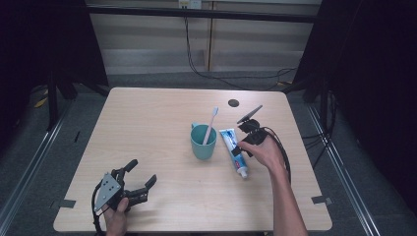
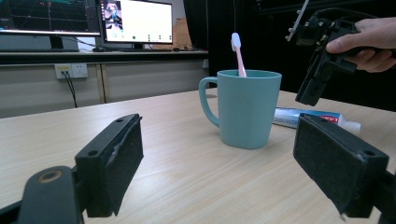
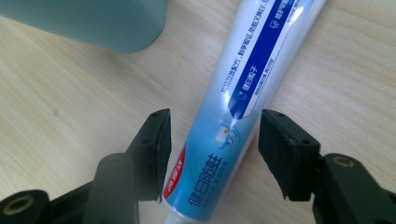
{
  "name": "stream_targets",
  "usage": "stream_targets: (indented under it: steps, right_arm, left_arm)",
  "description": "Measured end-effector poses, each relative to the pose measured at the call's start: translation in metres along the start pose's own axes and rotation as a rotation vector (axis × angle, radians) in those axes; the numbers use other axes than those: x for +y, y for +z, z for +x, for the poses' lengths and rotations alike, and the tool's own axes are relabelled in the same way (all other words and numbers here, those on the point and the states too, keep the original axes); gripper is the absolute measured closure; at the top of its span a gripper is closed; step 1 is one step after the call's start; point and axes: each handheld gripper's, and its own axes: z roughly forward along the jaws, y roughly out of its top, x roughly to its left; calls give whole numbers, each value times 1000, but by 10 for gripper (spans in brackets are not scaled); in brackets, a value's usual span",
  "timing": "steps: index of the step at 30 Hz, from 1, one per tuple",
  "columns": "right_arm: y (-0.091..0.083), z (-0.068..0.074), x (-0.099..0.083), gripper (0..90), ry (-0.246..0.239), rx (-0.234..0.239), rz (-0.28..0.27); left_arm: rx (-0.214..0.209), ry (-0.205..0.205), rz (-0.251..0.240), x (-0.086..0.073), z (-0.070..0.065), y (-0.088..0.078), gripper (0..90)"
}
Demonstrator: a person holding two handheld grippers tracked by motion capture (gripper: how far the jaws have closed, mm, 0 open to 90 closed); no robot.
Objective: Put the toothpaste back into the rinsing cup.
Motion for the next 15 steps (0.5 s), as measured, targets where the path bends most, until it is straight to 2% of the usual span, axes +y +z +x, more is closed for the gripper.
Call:
stream_targets:
  steps: [3,7,9,15]
  right_arm:
    - [4,-1,2,432,-3,19,21]
    - [7,-3,6,418,1,12,34]
    - [9,-3,8,428,6,-5,43]
    - [17,-4,14,468,21,-16,83]
  left_arm:
    - [0,0,0,0,0,0,158]
    - [0,0,0,0,0,0,158]
    - [-4,3,1,0,0,0,159]
    - [-2,0,0,0,0,0,158]
